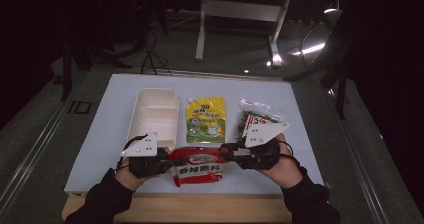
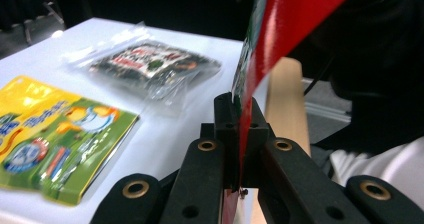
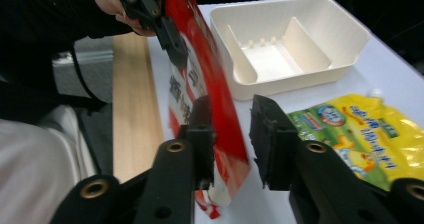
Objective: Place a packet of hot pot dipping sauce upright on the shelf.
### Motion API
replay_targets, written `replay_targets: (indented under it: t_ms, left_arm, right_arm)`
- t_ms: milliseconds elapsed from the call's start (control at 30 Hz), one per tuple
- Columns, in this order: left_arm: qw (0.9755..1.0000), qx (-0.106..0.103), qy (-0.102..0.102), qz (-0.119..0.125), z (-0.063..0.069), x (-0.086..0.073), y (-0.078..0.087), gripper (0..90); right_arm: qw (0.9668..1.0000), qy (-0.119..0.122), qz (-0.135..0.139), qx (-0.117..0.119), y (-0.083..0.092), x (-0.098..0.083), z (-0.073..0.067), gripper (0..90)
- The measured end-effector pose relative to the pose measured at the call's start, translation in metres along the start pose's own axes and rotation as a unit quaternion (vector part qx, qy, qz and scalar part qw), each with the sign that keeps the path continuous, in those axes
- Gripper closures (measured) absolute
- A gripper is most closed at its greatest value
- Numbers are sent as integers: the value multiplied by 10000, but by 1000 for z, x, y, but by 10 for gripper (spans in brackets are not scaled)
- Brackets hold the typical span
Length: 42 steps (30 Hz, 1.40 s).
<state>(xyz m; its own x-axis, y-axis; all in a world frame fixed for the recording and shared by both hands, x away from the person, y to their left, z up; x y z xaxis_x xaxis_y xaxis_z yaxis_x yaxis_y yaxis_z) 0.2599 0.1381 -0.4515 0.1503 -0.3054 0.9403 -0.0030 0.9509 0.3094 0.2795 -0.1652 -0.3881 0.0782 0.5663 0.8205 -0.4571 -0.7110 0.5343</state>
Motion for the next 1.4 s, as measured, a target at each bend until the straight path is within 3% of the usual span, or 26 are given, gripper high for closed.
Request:
replay_targets:
  t_ms: [33,100,300,533,667,733,767,867,900,1033,1067,1267,1300,1333,1400]
  left_arm:
    - [9999,-13,-20,142,1,3,2,900]
    - [9998,-37,-58,201,2,7,4,900]
    - [9991,46,-161,389,6,13,6,900]
    - [9990,66,-104,435,6,12,4,900]
    - [9992,112,-60,387,4,10,3,900]
    - [9992,104,-67,389,4,10,3,900]
    - [9988,202,-128,417,6,10,2,900]
    - [9987,152,-116,477,7,10,1,896]
    - [9983,233,-110,529,8,9,2,798]
    - [9976,343,-7,600,8,7,3,558]
    - [9973,422,64,594,7,4,4,535]
    - [9969,441,229,613,9,-5,5,320]
    - [9969,441,229,613,9,-5,5,320]
    - [9968,416,366,584,9,-11,3,188]
    - [9968,422,410,534,10,-14,0,150]
  right_arm:
    - [10000,-69,-51,49,-3,-4,2,698]
    - [9997,-137,-107,164,-7,-7,3,695]
    - [9993,-88,-242,270,-15,-10,2,719]
    - [9980,139,-425,453,-20,-11,0,885]
    - [9976,332,-468,386,-21,-11,-4,900]
    - [9974,326,-474,426,-21,-11,-4,900]
    - [9975,327,-457,418,-20,-11,-3,900]
    - [9979,327,-403,386,-18,-10,-2,900]
    - [9980,297,-352,421,-15,-10,-1,900]
    - [9988,242,-251,344,-10,-9,2,900]
    - [9990,200,-231,331,-9,-9,4,900]
    - [9995,30,-115,282,1,-7,17,900]
    - [9996,3,-75,263,3,-7,19,900]
    - [9997,-48,-25,220,6,-4,23,900]
    - [9999,-56,-12,146,8,-1,27,900]
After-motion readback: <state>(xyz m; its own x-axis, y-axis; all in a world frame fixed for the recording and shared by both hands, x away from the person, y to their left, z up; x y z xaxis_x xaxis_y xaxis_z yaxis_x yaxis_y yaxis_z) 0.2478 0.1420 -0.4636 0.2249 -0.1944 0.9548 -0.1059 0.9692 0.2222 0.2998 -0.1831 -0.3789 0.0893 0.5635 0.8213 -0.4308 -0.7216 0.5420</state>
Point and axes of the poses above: each handheld gripper's, and its own axes: y roughly backward along the jaws, x roughly out of its top, z roughly to its right, the point moved 1 cm from there along -y, roughly forward along the jaws, and after that the axes turned 15 degrees about -x, right-handed, at the moved point
